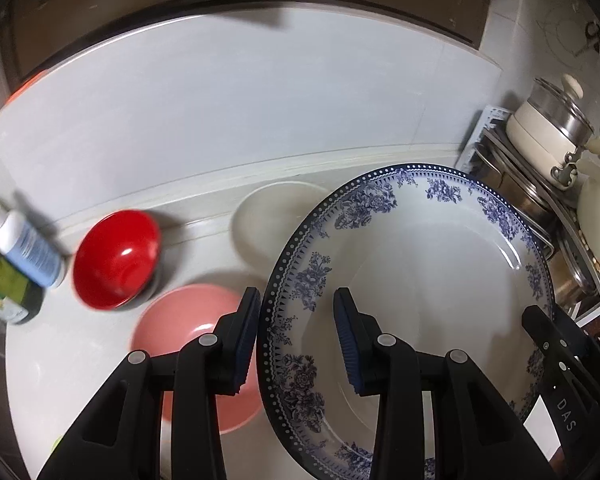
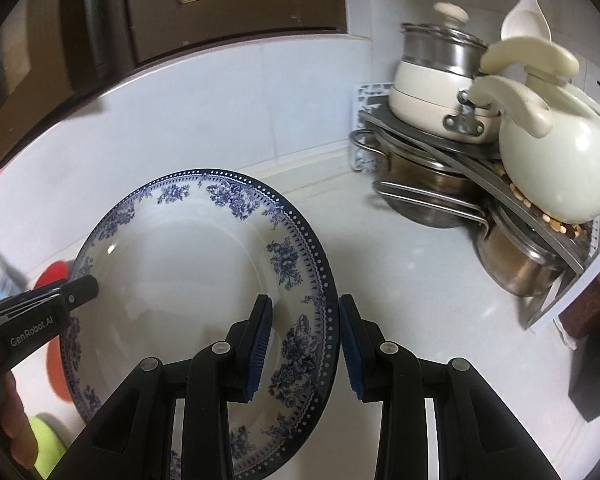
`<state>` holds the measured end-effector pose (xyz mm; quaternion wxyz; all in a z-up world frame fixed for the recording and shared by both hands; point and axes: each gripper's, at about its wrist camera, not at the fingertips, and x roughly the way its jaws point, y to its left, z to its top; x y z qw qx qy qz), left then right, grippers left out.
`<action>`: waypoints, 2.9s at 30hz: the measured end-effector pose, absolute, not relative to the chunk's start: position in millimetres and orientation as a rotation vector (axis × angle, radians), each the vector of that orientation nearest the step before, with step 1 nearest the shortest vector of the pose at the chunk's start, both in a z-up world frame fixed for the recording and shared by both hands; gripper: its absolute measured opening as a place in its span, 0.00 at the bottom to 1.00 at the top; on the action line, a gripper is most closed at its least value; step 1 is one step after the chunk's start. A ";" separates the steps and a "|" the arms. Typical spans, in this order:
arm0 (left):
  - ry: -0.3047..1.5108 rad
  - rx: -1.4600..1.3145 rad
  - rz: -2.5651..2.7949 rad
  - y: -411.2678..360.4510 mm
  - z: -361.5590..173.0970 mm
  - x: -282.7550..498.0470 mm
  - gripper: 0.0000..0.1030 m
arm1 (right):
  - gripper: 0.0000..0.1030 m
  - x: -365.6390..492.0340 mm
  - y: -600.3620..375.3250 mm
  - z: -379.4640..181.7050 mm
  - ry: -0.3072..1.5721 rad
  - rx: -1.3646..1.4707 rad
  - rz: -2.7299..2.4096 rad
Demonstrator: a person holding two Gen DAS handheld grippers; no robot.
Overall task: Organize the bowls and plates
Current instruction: 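Lift the blue-and-white plate with both tools and carry it over the green plate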
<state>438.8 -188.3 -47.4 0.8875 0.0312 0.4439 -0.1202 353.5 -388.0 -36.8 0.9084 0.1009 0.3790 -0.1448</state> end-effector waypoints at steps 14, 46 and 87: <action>0.902 -0.003 -0.163 -94.1 -39.5 401.3 0.36 | 0.34 326.8 -309.5 -25.5 0.768 0.163 -0.208; 0.895 -0.140 0.095 110.1 -42.9 302.0 0.36 | 0.35 290.4 -123.3 -33.5 0.830 0.059 0.087; 1.148 -0.160 0.175 141.3 -136.8 275.7 0.36 | 0.35 278.0 -79.2 -113.5 1.090 -0.031 0.181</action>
